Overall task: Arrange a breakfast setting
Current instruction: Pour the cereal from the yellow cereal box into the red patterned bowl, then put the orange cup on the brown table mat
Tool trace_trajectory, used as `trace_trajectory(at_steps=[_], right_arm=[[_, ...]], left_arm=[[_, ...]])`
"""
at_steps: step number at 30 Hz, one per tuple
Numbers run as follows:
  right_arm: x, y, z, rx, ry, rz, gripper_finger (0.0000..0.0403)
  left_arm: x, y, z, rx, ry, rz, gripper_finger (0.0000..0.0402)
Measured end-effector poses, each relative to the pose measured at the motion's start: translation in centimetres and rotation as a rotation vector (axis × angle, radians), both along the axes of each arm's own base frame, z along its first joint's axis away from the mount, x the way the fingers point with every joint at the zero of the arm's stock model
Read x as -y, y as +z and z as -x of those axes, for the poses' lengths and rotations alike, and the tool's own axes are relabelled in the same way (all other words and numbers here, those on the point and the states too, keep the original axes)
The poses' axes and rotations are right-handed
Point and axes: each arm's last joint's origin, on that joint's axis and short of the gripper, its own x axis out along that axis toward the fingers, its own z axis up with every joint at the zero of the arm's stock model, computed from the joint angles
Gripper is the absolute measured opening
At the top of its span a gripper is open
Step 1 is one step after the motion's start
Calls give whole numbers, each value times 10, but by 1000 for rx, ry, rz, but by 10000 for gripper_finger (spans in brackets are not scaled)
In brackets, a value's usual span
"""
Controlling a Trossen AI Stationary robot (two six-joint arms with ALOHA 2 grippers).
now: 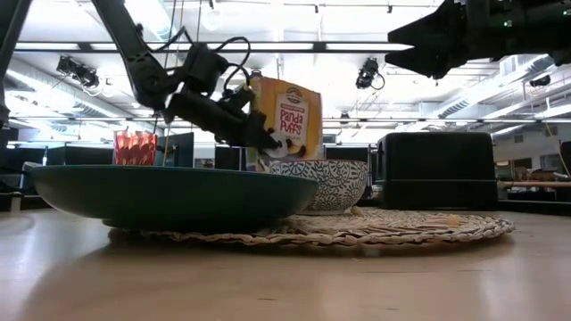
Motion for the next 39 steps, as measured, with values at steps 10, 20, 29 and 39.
trace_trajectory(at_steps=[10,20,29,39], right_arm=[[-6,0,1,9,29,-34,383],[-12,1,2,27,32,-80,383],[-24,3,5,57,88,-126,378],[-54,2,-1,-1,154,-155,361]], left_arm=[[15,30,21,-87,8,111,279],[45,51,51,-233,52,263,279],[80,81,83,-225,144,288,279],[71,113,126,-280,424,355,273]])
